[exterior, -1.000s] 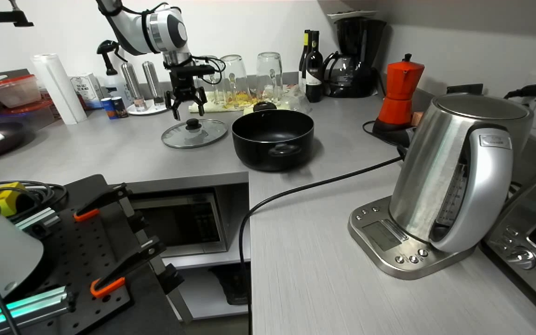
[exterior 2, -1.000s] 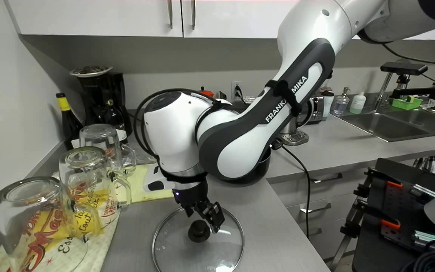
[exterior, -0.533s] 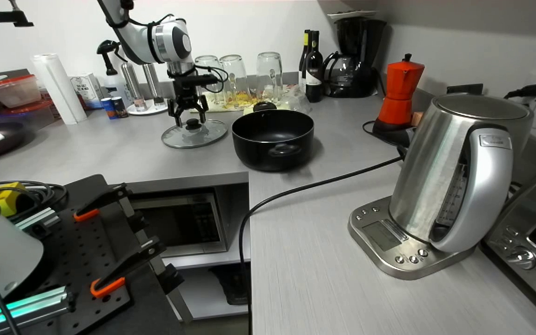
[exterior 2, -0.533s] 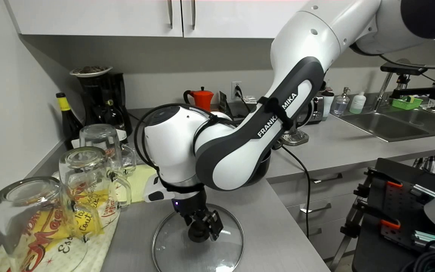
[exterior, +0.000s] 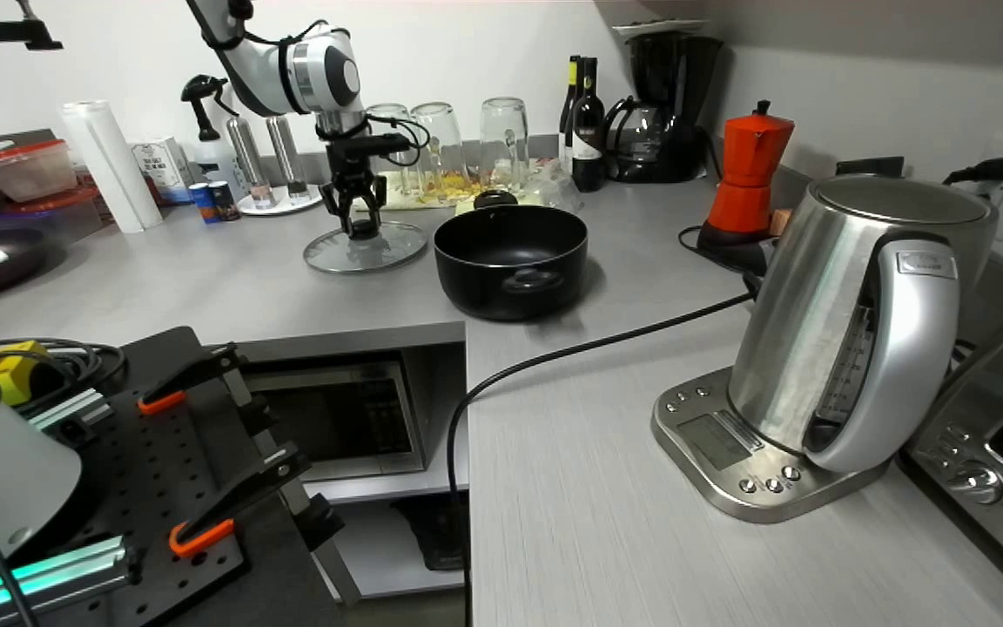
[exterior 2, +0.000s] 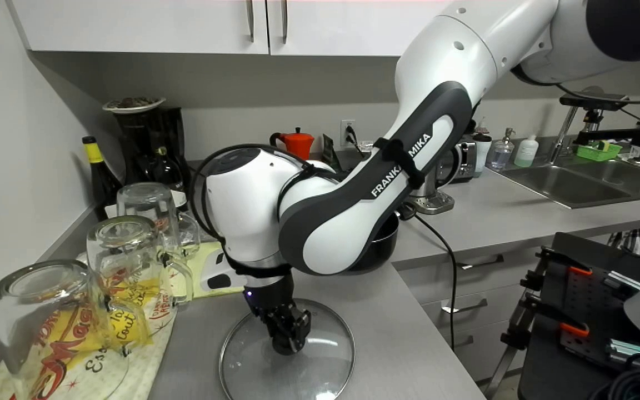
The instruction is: Pick up the lid and cover the pot
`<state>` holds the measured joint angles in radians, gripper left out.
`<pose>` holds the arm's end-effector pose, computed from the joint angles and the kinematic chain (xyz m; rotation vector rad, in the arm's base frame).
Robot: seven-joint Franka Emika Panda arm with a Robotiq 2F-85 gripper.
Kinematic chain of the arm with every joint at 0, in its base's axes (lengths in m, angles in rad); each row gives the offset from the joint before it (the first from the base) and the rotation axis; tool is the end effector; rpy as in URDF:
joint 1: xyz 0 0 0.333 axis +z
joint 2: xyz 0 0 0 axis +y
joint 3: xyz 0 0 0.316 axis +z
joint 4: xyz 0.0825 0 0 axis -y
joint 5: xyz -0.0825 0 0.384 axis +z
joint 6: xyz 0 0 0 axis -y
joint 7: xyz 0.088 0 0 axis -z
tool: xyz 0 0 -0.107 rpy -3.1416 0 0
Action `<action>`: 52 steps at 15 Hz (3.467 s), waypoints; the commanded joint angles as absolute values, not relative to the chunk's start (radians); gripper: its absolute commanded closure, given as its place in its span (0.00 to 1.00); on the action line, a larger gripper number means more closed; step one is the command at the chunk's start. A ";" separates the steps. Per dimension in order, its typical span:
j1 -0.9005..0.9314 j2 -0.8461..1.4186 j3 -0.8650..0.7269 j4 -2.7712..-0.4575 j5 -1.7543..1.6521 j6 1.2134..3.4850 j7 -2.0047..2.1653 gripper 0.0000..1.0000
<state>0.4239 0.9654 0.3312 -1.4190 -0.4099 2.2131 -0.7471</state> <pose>0.5512 0.4446 0.1268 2.1065 2.2783 -0.1661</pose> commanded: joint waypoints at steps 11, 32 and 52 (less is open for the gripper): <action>0.462 0.859 0.315 -1.478 -0.410 2.254 -0.715 0.75; 0.249 0.467 0.216 -1.704 -0.303 2.308 -0.365 0.75; 0.058 0.485 0.114 -1.838 -0.125 2.431 -0.217 0.75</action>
<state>0.0565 0.4969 0.1204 -1.8141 -0.1503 2.3858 -0.2361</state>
